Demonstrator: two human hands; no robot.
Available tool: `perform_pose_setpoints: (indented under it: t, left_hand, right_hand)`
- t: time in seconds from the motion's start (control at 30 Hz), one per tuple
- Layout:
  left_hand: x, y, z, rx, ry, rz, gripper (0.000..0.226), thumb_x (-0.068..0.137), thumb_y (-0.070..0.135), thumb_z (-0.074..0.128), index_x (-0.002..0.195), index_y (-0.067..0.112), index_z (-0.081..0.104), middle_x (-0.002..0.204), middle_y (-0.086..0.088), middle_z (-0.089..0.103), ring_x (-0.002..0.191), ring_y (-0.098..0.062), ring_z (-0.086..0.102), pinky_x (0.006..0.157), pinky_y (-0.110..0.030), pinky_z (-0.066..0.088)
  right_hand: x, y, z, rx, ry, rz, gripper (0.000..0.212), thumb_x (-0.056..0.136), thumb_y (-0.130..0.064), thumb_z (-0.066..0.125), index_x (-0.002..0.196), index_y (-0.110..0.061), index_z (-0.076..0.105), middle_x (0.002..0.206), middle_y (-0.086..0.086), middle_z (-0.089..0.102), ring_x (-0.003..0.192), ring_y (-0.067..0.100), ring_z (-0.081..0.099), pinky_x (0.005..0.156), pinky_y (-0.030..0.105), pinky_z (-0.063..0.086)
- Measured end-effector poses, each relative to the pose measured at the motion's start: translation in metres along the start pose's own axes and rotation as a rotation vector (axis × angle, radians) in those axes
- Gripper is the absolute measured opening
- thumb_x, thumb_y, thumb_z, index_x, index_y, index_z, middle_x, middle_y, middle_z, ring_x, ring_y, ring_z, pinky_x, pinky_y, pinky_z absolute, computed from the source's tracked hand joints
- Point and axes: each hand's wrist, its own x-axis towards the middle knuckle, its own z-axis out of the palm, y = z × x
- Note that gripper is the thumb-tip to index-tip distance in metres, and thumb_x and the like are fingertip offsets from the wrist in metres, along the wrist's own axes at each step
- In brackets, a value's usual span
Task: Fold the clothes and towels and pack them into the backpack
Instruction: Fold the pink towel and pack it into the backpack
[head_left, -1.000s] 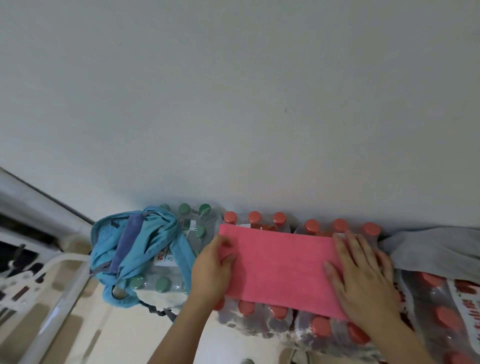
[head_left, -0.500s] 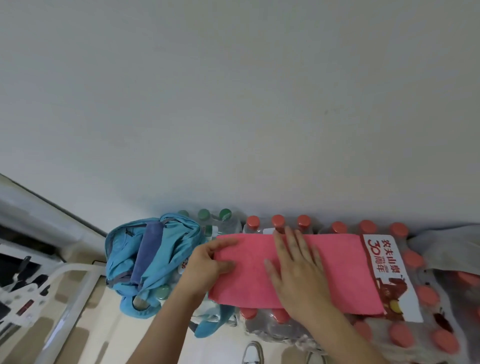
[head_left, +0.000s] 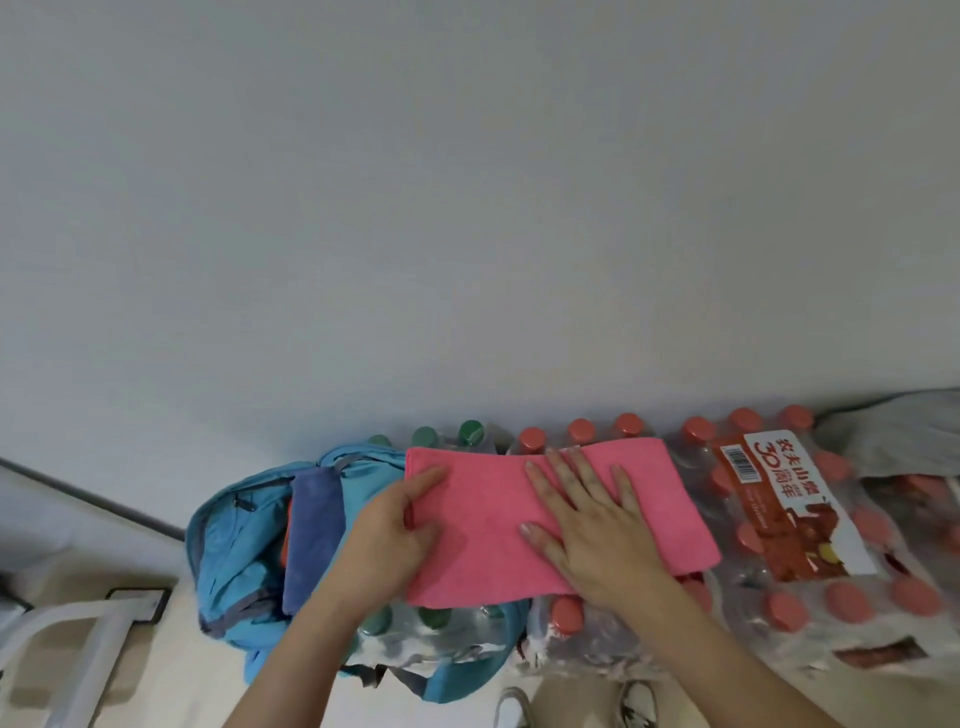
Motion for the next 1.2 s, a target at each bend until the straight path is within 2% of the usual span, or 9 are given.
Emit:
perform_pose_setpoints:
  t: [0.2,0.4,0.53,0.7,0.8,0.87,0.97,1.1,1.2]
  left_hand:
    - [0.000,0.004,-0.008,-0.075,0.043,-0.016,0.059,0.077,-0.002,0.059,0.129,0.025,0.055,0.109,-0.005,0.059,0.075,-0.009,0.055,0.060,-0.014,0.041]
    - [0.000,0.027,-0.005,-0.290,0.156,-0.101,0.053,0.076,-0.005,0.059,0.122,0.020,0.060,0.105,-0.004,0.064,0.083,-0.016,0.065,0.076,-0.035,0.057]
    - [0.009,0.052,0.015,-0.326,0.195,-0.058,0.049,0.077,0.001,0.064,0.121,0.020,0.058,0.085,0.013,0.060,0.073,0.000,0.061,0.066,-0.016,0.053]
    - [0.013,0.065,0.028,-0.528,-0.013,-0.145,0.031,0.076,0.009,0.067,0.105,0.018,0.061,0.101,-0.008,0.064,0.090,-0.019,0.064,0.089,-0.040,0.054]
    - [0.017,0.056,0.025,-0.352,-0.142,-0.022,0.037,0.078,-0.011,0.053,0.092,0.022,0.062,0.091,-0.008,0.059,0.090,-0.021,0.059,0.090,-0.041,0.049]
    - [0.023,0.050,0.020,0.001,-0.128,0.123,0.054,0.076,-0.010,0.054,0.120,0.020,0.060,0.095,0.003,0.057,0.092,-0.016,0.059,0.091,-0.029,0.047]
    - [0.035,0.048,0.017,0.494,0.001,0.389,0.041,0.077,0.013,0.067,0.111,0.034,0.065,0.100,0.006,0.044,0.099,-0.015,0.044,0.086,-0.023,0.035]
    - [0.066,0.066,0.013,0.444,-0.099,0.582,0.021,0.073,0.017,0.077,0.089,0.029,0.069,0.115,0.010,0.043,0.109,-0.009,0.034,0.092,-0.021,0.029]
    - [0.089,0.094,0.028,0.289,-0.402,0.545,0.016,0.075,0.015,0.077,0.087,0.017,0.067,0.094,0.004,0.064,0.089,-0.013,0.057,0.084,-0.028,0.045]
  right_hand:
    - [0.003,-0.007,-0.004,0.025,0.006,-0.066,0.077,0.083,-0.072,-0.006,0.150,-0.035,-0.008,0.153,-0.015,-0.019,0.144,0.009,-0.017,0.111,0.042,-0.021]
    - [-0.021,-0.047,-0.045,0.649,0.016,0.072,0.080,0.083,-0.073,0.036,0.150,-0.038,0.010,0.157,-0.020,0.004,0.144,0.003,0.005,0.118,0.043,0.009]
    - [-0.044,-0.079,-0.068,0.636,-0.085,-0.031,0.102,0.078,-0.053,0.060,0.151,-0.029,-0.008,0.157,-0.018,-0.003,0.144,0.006,0.006,0.117,0.039,0.016]
    - [-0.031,-0.085,-0.051,0.381,0.403,0.133,0.078,0.064,-0.025,0.083,0.134,-0.010,0.051,0.112,-0.002,0.068,0.093,0.012,0.067,0.072,0.033,0.054]
    - [-0.028,-0.070,-0.045,0.372,0.525,0.132,0.050,0.070,-0.011,0.080,0.118,-0.013,0.065,0.093,-0.005,0.072,0.079,0.013,0.068,0.066,0.029,0.054]
    - [-0.031,-0.064,-0.051,0.605,0.493,0.178,0.031,0.086,-0.010,0.065,0.116,-0.017,0.067,0.097,-0.007,0.071,0.086,0.012,0.065,0.074,0.024,0.050]
    - [-0.033,-0.055,-0.052,1.104,0.423,0.283,0.032,0.089,-0.005,0.060,0.106,-0.031,0.069,0.093,-0.023,0.068,0.090,-0.004,0.062,0.077,0.010,0.045]
    - [-0.039,-0.037,-0.044,1.409,0.342,0.441,0.033,0.087,0.000,0.063,0.104,-0.028,0.066,0.097,-0.020,0.068,0.088,-0.012,0.061,0.083,0.012,0.050]
    - [-0.047,-0.018,-0.041,1.210,0.410,0.530,0.030,0.090,-0.008,0.060,0.116,-0.023,0.063,0.107,-0.016,0.064,0.097,-0.007,0.059,0.090,0.018,0.049]
